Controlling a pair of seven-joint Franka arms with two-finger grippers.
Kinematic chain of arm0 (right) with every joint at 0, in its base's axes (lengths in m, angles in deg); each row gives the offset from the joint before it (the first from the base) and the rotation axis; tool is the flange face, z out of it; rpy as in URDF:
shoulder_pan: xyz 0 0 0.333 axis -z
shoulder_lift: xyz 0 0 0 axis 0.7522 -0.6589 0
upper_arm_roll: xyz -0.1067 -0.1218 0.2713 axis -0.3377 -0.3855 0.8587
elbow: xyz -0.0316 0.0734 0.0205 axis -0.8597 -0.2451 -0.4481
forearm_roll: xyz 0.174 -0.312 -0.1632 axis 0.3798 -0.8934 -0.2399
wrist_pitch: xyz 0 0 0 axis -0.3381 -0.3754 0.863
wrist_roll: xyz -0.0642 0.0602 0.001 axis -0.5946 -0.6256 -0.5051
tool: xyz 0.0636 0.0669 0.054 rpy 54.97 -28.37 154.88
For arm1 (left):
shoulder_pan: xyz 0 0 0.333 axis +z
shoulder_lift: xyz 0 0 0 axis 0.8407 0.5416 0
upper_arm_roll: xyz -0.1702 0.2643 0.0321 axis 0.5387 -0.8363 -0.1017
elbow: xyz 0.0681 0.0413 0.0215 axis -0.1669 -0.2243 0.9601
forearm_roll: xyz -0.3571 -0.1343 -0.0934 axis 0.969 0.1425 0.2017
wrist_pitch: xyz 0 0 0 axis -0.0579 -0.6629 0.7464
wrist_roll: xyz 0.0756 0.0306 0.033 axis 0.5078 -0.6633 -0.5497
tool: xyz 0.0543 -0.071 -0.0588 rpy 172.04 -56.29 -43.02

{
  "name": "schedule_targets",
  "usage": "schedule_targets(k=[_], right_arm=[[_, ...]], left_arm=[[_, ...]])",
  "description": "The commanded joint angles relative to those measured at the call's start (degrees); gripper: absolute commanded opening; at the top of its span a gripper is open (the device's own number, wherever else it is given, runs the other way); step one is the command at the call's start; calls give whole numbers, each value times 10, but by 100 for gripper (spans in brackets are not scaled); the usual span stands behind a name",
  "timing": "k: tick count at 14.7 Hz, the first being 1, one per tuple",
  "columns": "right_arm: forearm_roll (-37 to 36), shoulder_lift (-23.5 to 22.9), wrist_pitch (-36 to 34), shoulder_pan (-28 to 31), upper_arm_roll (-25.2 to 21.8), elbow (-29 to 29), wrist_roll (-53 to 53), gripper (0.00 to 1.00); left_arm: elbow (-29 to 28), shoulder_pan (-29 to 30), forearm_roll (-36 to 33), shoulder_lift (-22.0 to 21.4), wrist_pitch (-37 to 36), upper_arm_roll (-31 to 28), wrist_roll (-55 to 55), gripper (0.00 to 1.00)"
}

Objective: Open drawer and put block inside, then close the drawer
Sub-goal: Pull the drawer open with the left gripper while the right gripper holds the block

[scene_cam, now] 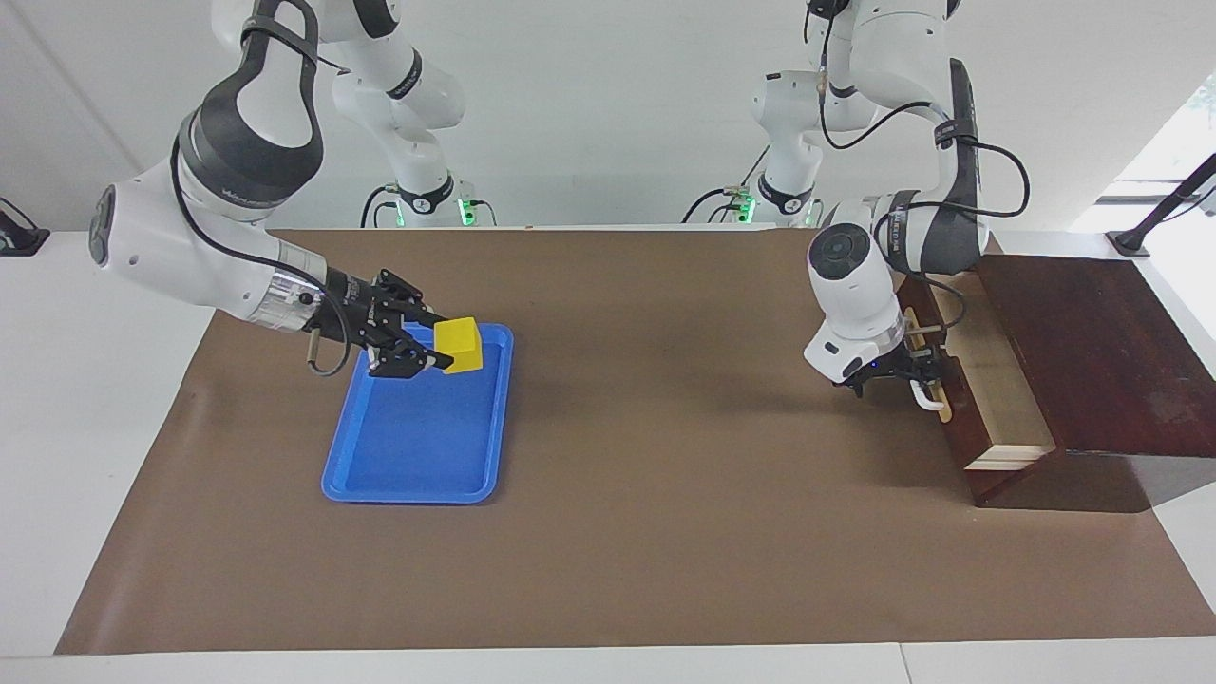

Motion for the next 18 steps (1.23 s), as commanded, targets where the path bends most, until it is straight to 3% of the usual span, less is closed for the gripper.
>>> schedule_targets(k=[1, 13, 18], right_arm=[[10, -1, -1, 3, 3, -6, -15, 0], [9, -1, 0, 3, 3, -7, -14, 0], [8, -1, 2, 2, 3, -6, -14, 0]], left_arm=[[1, -29, 31, 2, -5, -2, -8, 100], [7, -41, 37, -3, -24, -1, -3, 100], [49, -37, 37, -7, -88, -2, 35, 100]])
